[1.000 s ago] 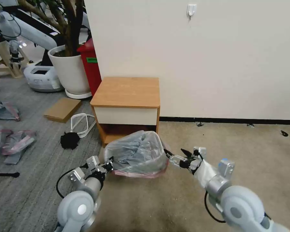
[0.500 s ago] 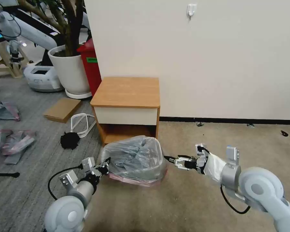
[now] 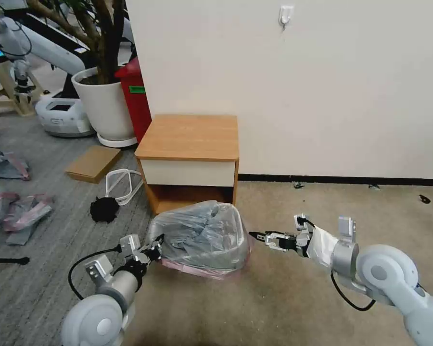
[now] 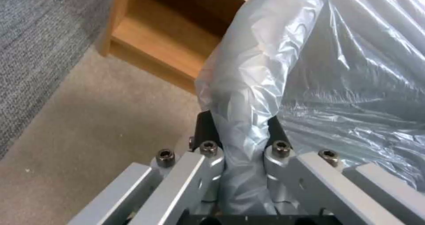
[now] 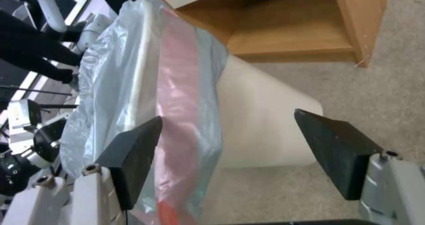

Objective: Pick up the garbage bag from the table and place it over the trash can.

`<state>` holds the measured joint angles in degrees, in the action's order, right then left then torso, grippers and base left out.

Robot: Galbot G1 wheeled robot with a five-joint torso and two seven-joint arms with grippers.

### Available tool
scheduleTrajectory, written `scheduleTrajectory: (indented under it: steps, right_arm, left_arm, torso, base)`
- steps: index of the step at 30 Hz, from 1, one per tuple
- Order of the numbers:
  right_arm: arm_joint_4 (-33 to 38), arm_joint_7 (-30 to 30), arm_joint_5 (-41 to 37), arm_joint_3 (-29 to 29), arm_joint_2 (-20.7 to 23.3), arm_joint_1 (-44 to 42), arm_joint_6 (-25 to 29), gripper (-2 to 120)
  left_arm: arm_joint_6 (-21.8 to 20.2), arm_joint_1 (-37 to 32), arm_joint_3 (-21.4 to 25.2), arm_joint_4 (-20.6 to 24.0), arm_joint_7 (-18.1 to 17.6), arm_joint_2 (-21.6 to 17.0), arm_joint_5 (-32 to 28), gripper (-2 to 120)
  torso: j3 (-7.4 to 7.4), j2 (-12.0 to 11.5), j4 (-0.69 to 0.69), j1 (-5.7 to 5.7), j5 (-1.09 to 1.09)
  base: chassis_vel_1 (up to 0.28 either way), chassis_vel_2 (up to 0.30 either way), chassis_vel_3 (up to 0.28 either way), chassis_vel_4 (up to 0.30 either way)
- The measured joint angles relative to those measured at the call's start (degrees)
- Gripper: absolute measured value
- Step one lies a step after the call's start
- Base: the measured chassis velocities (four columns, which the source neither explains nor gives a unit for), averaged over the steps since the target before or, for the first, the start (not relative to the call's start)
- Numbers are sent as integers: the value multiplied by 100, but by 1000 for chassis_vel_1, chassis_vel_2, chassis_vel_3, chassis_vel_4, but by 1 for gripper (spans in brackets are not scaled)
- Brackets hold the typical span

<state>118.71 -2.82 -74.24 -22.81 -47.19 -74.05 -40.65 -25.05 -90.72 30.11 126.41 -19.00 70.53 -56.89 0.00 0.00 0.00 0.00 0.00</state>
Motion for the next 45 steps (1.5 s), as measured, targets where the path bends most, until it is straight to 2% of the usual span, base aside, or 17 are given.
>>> scheduleTrajectory:
  steps: [22,31,35,36,39,40,44,45]
  right_arm:
    - [155,0,44,83,39,-2,16,74]
    - [22,-43,170,216,155,70,20,64]
    - [-8,-151,183,231,229,103,22,51]
    - [-8,-151,183,231,229,103,22,51]
    - [-22,-237,195,265,264,122,24,38]
    - [-22,-237,195,265,264,122,24,38]
    - [-59,-336,297,367,248,174,27,18]
    - [-59,-336,297,367,248,174,27,18]
  left_arm:
    - [9,-7,-42,41,-3,51,12,6]
    - [10,-56,-53,156,19,69,15,6]
    - [10,-66,-57,171,94,77,16,6]
    - [10,-66,-57,171,94,77,16,6]
    - [10,-72,-80,178,104,93,23,6]
    - [10,-72,-80,178,104,93,23,6]
    - [10,-74,-107,197,105,101,33,6]
    - [10,-74,-107,197,105,101,33,6]
  torso:
    - [0,0,0,0,0]
    - [0,0,0,0,0]
    - [0,0,0,0,0]
    - [0,0,0,0,0]
    - [0,0,0,0,0]
    - [0,0,0,0,0]
    - [0,0,0,0,0]
    - [0,0,0,0,0]
  base:
    - [0,0,0,0]
    - [0,0,0,0]
    - [0,0,0,0]
    - [0,0,0,0]
    - [0,0,0,0]
    - [0,0,0,0]
    - [0,0,0,0]
    - [0,0,0,0]
